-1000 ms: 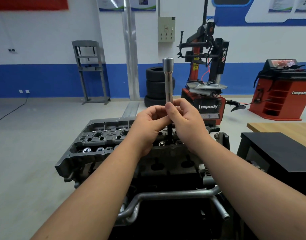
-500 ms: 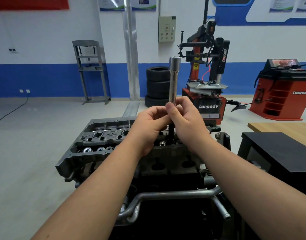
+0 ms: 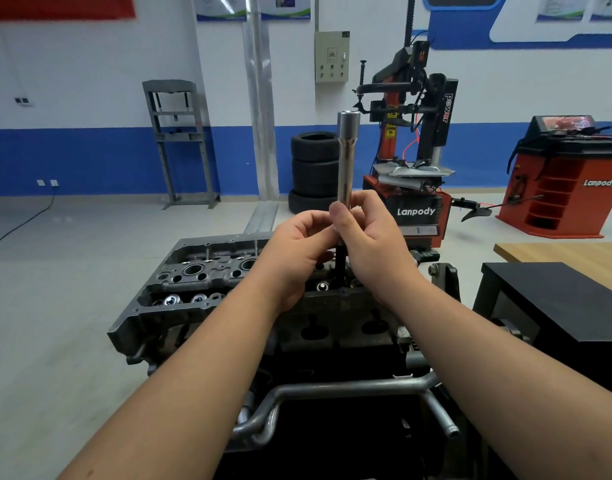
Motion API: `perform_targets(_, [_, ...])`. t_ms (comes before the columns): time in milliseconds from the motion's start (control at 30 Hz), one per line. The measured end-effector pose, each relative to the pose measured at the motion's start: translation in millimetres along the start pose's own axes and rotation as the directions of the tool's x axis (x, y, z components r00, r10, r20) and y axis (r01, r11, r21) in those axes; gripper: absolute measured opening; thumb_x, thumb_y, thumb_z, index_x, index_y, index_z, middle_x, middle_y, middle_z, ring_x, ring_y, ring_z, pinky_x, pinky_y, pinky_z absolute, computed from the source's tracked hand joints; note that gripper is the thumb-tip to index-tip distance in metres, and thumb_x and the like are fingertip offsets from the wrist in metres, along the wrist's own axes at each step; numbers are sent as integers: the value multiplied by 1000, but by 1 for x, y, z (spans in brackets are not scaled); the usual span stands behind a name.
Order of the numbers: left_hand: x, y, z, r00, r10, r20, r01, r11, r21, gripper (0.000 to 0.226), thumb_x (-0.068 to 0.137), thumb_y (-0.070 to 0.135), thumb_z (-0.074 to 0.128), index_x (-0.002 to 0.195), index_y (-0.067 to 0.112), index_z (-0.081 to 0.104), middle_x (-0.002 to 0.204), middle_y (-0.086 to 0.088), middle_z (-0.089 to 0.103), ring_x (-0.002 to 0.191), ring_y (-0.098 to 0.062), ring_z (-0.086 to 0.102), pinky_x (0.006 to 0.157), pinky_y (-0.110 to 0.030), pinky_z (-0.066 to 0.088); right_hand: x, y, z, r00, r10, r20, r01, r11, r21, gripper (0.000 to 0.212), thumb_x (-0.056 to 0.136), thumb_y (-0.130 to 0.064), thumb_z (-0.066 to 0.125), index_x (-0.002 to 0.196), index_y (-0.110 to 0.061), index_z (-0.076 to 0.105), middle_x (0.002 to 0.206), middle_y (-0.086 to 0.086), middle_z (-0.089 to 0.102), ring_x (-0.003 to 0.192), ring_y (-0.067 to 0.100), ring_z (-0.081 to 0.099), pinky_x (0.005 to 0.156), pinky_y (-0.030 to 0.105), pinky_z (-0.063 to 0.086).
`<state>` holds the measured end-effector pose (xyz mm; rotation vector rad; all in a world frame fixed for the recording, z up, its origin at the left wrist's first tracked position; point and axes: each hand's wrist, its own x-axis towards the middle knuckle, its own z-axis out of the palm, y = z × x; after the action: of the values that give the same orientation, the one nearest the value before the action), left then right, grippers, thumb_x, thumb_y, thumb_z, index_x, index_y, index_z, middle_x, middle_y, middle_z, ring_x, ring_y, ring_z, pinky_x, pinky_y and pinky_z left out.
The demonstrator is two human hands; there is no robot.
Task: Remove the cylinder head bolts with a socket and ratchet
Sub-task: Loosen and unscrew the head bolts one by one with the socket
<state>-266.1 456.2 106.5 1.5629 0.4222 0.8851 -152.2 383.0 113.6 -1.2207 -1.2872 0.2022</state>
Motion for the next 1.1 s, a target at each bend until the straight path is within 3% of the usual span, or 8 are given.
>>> perform_targets(233, [0,3,2,998,-26,60,28,999,-28,21,106,21,52,116,21,70,111,-3,78,107,-18,73,95,-34,58,2,2,-1,999,31,-26,-31,1000,-3,22,106,-36,45,105,-31,65,94,-8,69,90,3,64,75,17,50])
perform_targets(367, [-1,2,1,1000,-12,21,12,1000,-16,17,102,23,61,114,18,71,110,-4,77,109,-26,72,101,-46,56,1,1,1,1000,17,10,-17,1000,23,14,104,-39,47,107,-33,59,93,-8,69,89,1,65,73,15,52])
perform_targets(500, [-2,1,0,1000,8,-15,-8,1000,5,17,97,23,68,113,17,71,108,-4,78,112,-31,70,106,-56,50,0,-1,1,1000,-15,-5,15,1000,-3,7,102,-40,52,100,-33,52,83,-6,66,76,-1,64,64,11,49])
perform_targets(700, [0,2,2,1000,-8,30,8,1000,-11,20,105,22,55,115,19,72,110,-4,77,109,-23,72,100,-41,56,0,0,0,999,-6,-32,4,998,-60,18,106,-33,45,106,-27,62,90,-13,66,85,-8,60,67,6,45])
perform_targets(867, [-1,0,2,1000,17,-7,-17,1000,-8,19,103,24,59,114,17,72,110,-5,78,110,-27,71,103,-48,55,-1,0,2,1000,5,-4,-5,1000,-5,15,104,-35,49,111,-26,59,94,-8,69,86,-3,65,70,10,49])
perform_targets(967, [-2,0,2,999,14,-33,-14,1000,-7,21,99,26,65,116,14,70,111,-7,77,113,-32,69,105,-54,52,-2,-1,3,1000,-2,-15,1,1000,-21,8,102,-38,53,103,-29,54,89,-6,67,80,-3,65,66,9,48])
perform_targets(1100, [-2,1,2,1000,13,-15,-13,1000,9,18,100,23,64,116,15,69,109,-4,77,108,-23,72,100,-42,56,-2,-1,1,999,-9,-43,6,999,-51,11,104,-34,49,99,-31,58,86,-12,65,80,-7,62,65,7,45])
